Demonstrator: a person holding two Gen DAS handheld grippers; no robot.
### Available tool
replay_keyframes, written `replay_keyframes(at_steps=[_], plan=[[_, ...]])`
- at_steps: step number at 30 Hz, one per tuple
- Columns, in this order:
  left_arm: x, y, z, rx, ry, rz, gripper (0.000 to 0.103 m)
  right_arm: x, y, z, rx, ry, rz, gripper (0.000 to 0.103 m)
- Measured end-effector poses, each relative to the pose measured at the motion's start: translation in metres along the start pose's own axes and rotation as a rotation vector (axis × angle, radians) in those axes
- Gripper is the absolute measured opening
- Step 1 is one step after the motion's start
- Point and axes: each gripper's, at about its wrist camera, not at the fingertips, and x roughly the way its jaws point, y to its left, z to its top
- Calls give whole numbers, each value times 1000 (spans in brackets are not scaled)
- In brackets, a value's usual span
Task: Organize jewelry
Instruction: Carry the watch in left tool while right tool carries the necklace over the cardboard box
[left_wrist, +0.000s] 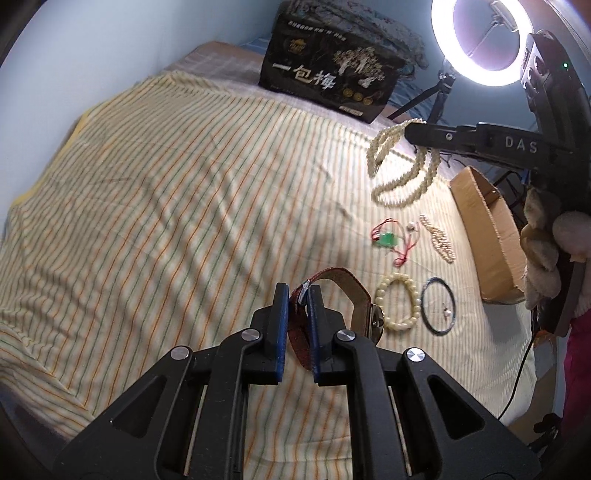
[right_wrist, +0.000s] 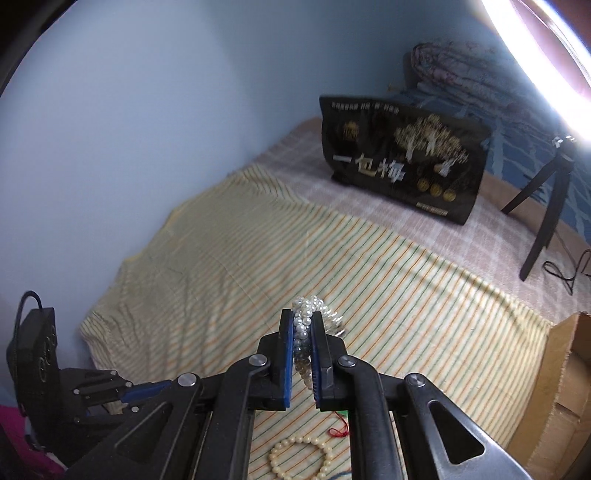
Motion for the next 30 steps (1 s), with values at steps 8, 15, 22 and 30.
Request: replay_keyframes(at_steps=[8, 15, 22, 30], plan=[[-18, -30, 3, 49, -27, -33, 8, -52, -9, -1, 20, -66, -19, 5], [-24, -65, 8, 110, -36, -63, 8, -90, -26, -21, 48, -103, -69, 5], [-21, -110, 12, 187, -28, -103, 8, -132, -56, -46, 104, -158, -118, 5], [-9, -171, 13, 269, -26, -151, 8, -176, -108, -75, 187, -211, -193, 5]])
